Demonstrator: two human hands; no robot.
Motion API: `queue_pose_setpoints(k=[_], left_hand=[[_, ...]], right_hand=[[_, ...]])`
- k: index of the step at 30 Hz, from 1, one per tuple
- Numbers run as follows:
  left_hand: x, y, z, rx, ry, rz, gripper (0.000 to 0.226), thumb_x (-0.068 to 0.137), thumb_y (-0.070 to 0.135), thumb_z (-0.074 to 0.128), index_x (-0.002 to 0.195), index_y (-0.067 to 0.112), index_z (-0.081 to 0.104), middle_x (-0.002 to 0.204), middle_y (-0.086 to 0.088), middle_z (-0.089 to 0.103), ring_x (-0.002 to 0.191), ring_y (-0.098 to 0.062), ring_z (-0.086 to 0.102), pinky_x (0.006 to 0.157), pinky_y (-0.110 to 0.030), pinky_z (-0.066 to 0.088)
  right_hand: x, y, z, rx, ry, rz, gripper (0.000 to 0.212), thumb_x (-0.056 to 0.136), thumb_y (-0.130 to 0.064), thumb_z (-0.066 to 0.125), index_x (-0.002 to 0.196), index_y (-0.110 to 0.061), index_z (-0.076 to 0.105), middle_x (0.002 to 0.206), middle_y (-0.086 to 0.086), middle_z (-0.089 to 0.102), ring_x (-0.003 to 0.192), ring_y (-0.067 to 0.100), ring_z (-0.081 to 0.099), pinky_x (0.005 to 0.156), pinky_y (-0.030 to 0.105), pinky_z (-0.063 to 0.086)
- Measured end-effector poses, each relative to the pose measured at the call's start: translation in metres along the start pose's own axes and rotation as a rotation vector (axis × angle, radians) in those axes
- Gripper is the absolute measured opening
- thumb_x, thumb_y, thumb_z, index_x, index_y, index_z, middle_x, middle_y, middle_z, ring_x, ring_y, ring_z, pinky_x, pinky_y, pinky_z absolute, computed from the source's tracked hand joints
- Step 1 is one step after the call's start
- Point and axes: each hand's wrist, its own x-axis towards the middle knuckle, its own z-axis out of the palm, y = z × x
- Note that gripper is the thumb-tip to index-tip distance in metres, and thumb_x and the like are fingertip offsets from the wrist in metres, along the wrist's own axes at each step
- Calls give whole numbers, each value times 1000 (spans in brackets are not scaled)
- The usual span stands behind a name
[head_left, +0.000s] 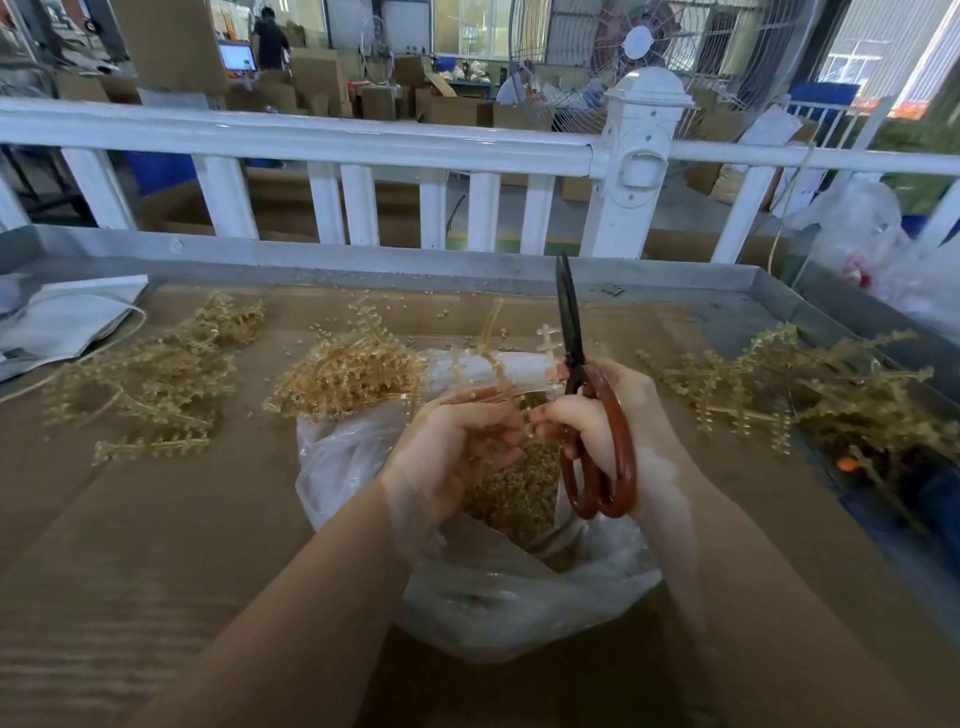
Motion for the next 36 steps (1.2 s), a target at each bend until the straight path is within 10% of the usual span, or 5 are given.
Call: queue_pose_setpoints(k=[8, 11, 15, 27, 36], left_hand=[[-1, -2, 2, -65, 36, -26, 9, 93, 11, 55, 90, 4, 60, 81, -12, 72, 72, -21, 71, 58, -28, 58], [-1, -2, 1, -74, 39, -22, 10, 92, 1, 53, 94, 5, 61, 72, -8, 72, 62, -17, 70, 55, -26, 57], [-1, -3, 0, -73, 12, -34, 20, 83, -6, 60, 101, 2, 66, 75, -8, 71, 63, -14, 68, 58, -24, 57], [2, -3, 1, -151, 207, 70, 18, 78, -12, 65, 81, 5, 58, 77, -10, 65, 63, -17, 66, 56, -24, 57], [5, -10, -6, -272, 255, 68, 21, 77, -14, 63, 87, 3, 56, 81, -10, 62, 77, -20, 64, 63, -28, 60]], right_hand=[[-3, 6, 5, -12, -17, 14, 18, 79, 5, 66, 88, -10, 63, 74, 12, 70, 54, 16, 65, 44, 19, 46], [-3, 9, 7, -95, 5, -33, 18, 77, 2, 69, 86, -13, 64, 81, 11, 70, 74, 27, 69, 70, 35, 57], [-6, 11, 6, -259, 16, -102, 19, 78, -10, 73, 83, -26, 63, 77, -9, 66, 70, 1, 60, 59, 1, 40], [-22, 22, 9, -585, 118, -346, 14, 87, -39, 65, 93, -28, 61, 72, -25, 47, 76, -24, 45, 67, -5, 31], [-28, 48, 10, -668, 45, -348, 26, 88, -54, 54, 97, -29, 56, 85, -11, 62, 81, 4, 58, 68, 9, 39]])
